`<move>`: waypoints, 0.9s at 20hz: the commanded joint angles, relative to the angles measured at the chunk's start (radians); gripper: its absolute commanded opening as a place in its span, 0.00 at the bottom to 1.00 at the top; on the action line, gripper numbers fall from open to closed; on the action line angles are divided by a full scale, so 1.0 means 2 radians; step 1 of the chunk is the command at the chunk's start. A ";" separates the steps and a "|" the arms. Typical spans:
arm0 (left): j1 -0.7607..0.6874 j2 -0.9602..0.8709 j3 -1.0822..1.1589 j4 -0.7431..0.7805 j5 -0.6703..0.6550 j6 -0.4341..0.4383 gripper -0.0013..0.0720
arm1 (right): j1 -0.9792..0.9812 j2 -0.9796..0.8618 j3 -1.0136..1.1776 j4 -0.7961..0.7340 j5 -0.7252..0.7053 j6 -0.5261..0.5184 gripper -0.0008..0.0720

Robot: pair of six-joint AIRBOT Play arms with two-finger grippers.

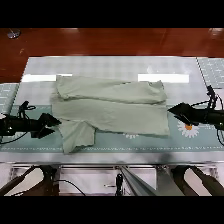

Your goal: Fold the shirts.

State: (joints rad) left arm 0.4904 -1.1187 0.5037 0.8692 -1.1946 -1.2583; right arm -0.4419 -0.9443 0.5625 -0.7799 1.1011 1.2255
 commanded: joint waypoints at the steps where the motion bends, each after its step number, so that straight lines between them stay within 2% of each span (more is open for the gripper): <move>1: -0.006 0.003 -0.029 -0.067 0.017 0.058 0.98 | -0.003 0.007 -0.013 0.033 -0.011 -0.007 0.86; 4: -0.051 -0.013 -0.039 -0.062 0.018 0.057 0.98 | -0.028 0.007 0.010 0.032 -0.015 0.002 0.86; 6: -0.077 -0.028 -0.037 -0.062 0.029 0.057 0.97 | -0.071 0.007 0.033 0.020 0.005 0.004 0.86; 7: -0.084 -0.035 -0.037 -0.062 0.032 0.057 0.94 | -0.095 0.007 0.041 -0.005 0.024 0.010 0.86; 8: -0.085 -0.040 -0.037 -0.062 0.032 0.061 0.53 | -0.115 0.007 0.041 -0.040 0.049 0.019 0.86; 9: -0.085 -0.041 -0.037 -0.061 0.032 0.069 0.07 | -0.125 0.007 0.039 -0.090 0.074 0.036 0.86; 10: -0.085 -0.041 -0.036 -0.062 0.029 0.074 0.05 | -0.125 0.007 0.031 -0.142 0.098 0.061 0.86; 11: -0.085 -0.041 -0.033 -0.061 0.025 0.074 0.05 | -0.122 0.007 0.016 -0.161 0.109 0.076 0.86; 13: -0.085 -0.041 -0.027 -0.065 0.012 0.073 0.05 | -0.121 0.007 -0.018 -0.154 0.126 0.065 0.86; 18: -0.085 -0.041 -0.024 -0.065 0.010 0.072 0.05 | -0.111 -0.014 -0.056 -0.144 0.115 0.083 0.86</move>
State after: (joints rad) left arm 0.3210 -1.1992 0.4519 0.7425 -1.1683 -1.1172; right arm -0.6743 -0.9466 0.4835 -1.0554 1.3121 1.3674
